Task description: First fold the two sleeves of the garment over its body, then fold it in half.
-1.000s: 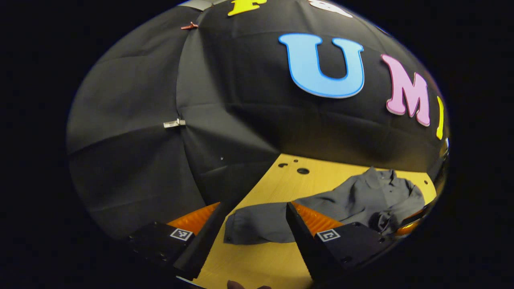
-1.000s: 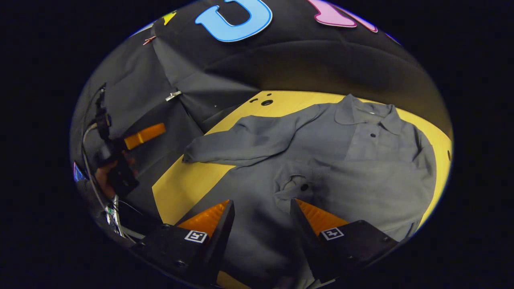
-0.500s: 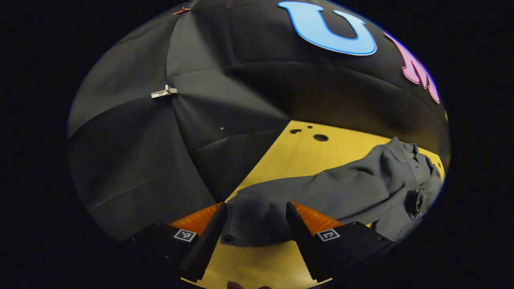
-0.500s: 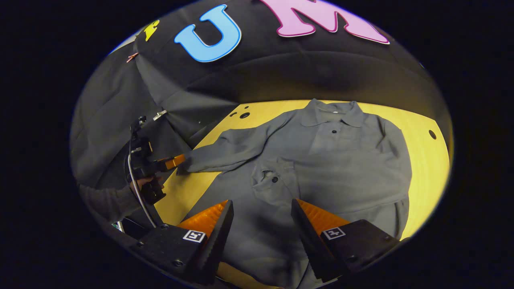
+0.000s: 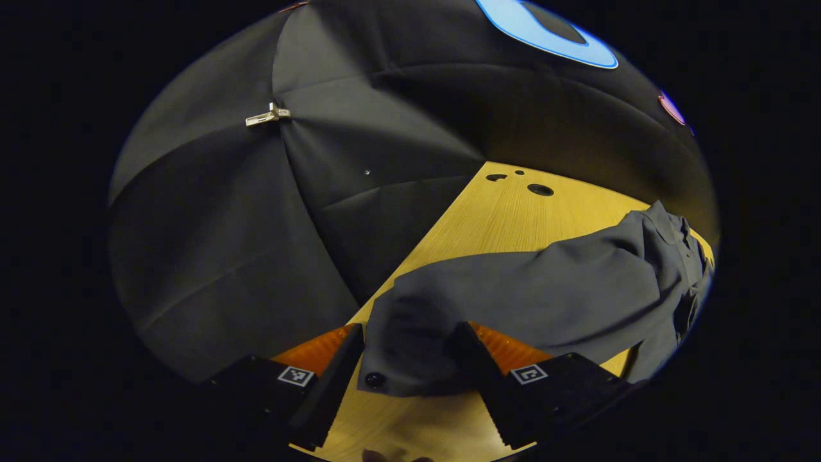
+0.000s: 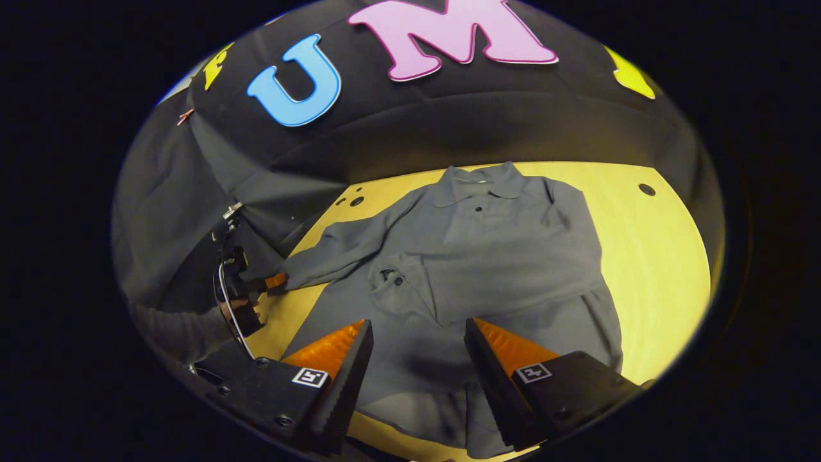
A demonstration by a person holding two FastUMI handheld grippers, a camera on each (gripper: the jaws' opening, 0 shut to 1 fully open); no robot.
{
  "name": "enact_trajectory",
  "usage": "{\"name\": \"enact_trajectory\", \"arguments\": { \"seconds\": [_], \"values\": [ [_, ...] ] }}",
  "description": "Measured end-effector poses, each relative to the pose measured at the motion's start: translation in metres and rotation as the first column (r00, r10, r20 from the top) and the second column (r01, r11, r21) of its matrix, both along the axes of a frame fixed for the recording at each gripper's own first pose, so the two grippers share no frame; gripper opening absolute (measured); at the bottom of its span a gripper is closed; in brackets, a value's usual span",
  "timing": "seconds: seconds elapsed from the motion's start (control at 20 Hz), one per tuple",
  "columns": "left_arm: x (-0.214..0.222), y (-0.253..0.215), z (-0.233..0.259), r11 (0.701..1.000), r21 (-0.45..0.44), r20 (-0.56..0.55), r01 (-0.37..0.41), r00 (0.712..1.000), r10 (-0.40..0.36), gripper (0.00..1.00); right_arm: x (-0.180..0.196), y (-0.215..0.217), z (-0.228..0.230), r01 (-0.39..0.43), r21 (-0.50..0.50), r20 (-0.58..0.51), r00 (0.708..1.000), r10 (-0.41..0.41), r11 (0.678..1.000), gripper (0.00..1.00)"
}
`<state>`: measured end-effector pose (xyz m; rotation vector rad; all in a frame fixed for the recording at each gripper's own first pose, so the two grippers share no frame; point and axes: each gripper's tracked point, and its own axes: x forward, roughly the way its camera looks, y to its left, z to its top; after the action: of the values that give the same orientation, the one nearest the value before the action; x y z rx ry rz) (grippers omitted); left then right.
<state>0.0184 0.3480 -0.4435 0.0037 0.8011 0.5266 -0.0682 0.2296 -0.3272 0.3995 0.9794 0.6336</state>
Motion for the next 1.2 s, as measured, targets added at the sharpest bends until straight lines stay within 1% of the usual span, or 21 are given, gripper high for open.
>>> {"name": "enact_trajectory", "arguments": {
  "seconds": [0.05, 0.1, 0.15, 0.2, 0.25, 0.35, 0.4, 0.5, 0.6, 0.75, 0.8, 0.95, 1.1, 1.2],
  "values": [
    [0.000, -0.002, -0.003, 1.000, -0.013, 0.002, -0.001, 1.000, 0.001, 0.95, 0.000, -0.005, 0.004, 0.015, 0.004, 0.006, 1.000, -0.016, 1.000, 0.90],
    [0.003, -0.004, -0.004, 0.999, -0.042, 0.012, 0.000, 1.000, 0.000, 0.97, -0.001, -0.009, 0.007, 0.026, 0.005, 0.012, 1.000, -0.026, 1.000, 0.89],
    [0.005, -0.013, -0.004, 0.997, -0.078, 0.019, 0.009, 1.000, -0.008, 0.96, -0.002, -0.013, 0.009, 0.037, 0.008, 0.016, 0.999, -0.037, 0.999, 0.89],
    [0.007, -0.014, -0.008, 0.996, -0.087, 0.007, 0.035, 0.999, -0.035, 0.84, -0.002, -0.018, 0.012, 0.049, 0.011, 0.019, 0.999, -0.049, 0.999, 0.89],
    [0.011, -0.018, -0.010, 0.993, -0.086, -0.012, 0.084, 0.996, -0.085, 0.71, -0.002, -0.022, 0.013, 0.063, 0.011, 0.023, 0.998, -0.063, 0.998, 0.89],
    [0.010, -0.021, -0.002, 0.991, -0.050, -0.070, 0.128, 0.989, -0.131, 0.13, 0.001, -0.035, 0.015, 0.098, -0.001, 0.055, 0.994, -0.098, 0.995, 0.89],
    [0.013, -0.027, 0.001, 0.989, -0.054, -0.073, 0.140, 0.987, -0.144, 0.06, 0.000, -0.041, 0.016, 0.106, -0.002, 0.062, 0.992, -0.106, 0.994, 0.90],
    [0.027, -0.040, 0.026, 0.987, -0.041, 0.001, 0.154, 0.988, -0.154, 0.06, -0.004, -0.053, 0.017, 0.124, -0.013, 0.068, 0.990, -0.123, 0.992, 0.89],
    [0.035, -0.058, 0.053, 0.984, -0.032, 0.071, 0.174, 0.983, -0.172, 0.05, -0.006, -0.067, 0.014, 0.154, -0.021, 0.064, 0.986, -0.152, 0.988, 0.89],
    [0.053, -0.099, 0.099, 0.967, -0.017, 0.166, 0.253, 0.955, -0.247, 0.06, -0.009, -0.086, 0.007, 0.194, -0.033, 0.051, 0.980, -0.192, 0.981, 0.89],
    [0.054, -0.113, 0.115, 0.958, -0.008, 0.189, 0.287, 0.941, -0.281, 0.05, -0.011, -0.094, 0.005, 0.205, -0.042, 0.050, 0.978, -0.203, 0.978, 0.89],
    [0.063, -0.176, 0.162, 0.917, 0.013, 0.261, 0.398, 0.884, -0.387, 0.05, -0.015, -0.111, 0.001, 0.236, -0.053, 0.040, 0.971, -0.234, 0.970, 0.89],
    [0.069, -0.236, 0.193, 0.871, 0.021, 0.317, 0.490, 0.823, -0.471, 0.05, -0.014, -0.129, 0.000, 0.275, -0.062, 0.038, 0.961, -0.273, 0.960, 0.89],
    [0.072, -0.273, 0.206, 0.838, 0.018, 0.344, 0.545, 0.784, -0.517, 0.06, -0.014, -0.144, 0.001, 0.292, -0.076, 0.057, 0.956, -0.288, 0.954, 0.90]
  ]
}}
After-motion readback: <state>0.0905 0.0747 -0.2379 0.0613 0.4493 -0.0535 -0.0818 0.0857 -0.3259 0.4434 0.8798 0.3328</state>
